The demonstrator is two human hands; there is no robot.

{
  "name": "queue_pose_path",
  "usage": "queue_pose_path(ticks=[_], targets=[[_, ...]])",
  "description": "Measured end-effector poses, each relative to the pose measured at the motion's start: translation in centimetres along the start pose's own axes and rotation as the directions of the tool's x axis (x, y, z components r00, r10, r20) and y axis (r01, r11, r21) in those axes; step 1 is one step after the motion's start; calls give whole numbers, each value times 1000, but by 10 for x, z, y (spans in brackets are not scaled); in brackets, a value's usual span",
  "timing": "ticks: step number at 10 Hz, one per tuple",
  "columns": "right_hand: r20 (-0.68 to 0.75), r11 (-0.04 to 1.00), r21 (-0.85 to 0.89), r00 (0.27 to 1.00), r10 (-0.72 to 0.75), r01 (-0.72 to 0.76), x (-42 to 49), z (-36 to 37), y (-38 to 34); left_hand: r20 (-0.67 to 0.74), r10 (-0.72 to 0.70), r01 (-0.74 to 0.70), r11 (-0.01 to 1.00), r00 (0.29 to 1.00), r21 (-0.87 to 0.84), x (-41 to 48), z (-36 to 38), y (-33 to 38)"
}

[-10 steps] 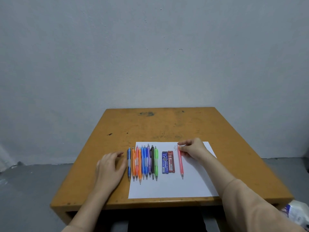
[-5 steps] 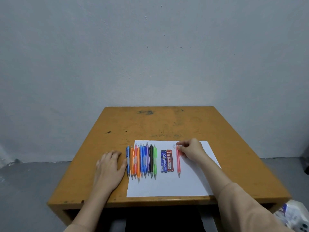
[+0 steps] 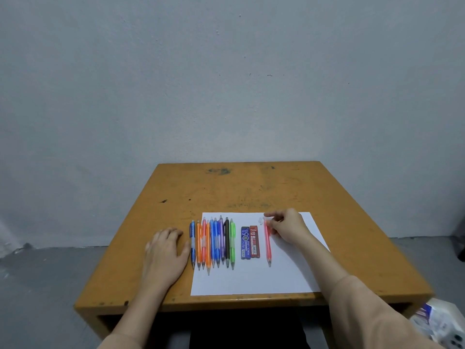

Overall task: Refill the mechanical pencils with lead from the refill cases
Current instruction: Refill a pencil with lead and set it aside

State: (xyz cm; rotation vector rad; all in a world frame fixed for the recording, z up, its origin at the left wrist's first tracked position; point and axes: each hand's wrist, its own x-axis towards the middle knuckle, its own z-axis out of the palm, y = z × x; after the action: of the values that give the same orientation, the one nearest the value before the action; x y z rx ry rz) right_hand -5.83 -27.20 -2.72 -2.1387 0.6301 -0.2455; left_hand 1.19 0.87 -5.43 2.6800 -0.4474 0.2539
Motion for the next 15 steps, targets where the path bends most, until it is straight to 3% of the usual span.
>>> queue_pose_path(ticks=[4,8,15], targets=[[0,984,-52,986,-169,169,-14,-22,-24,-17,10,-10,1000,1000,-8,0,0,-2],[348,841,-351,891,-291,411,-28,-6,-34,-28,19,-20,999,999,-26,1,1,-3],[414,759,-489,880,-231,429,-28,8,-39,-39,24,-25,999,999,-28,3,6,-7]])
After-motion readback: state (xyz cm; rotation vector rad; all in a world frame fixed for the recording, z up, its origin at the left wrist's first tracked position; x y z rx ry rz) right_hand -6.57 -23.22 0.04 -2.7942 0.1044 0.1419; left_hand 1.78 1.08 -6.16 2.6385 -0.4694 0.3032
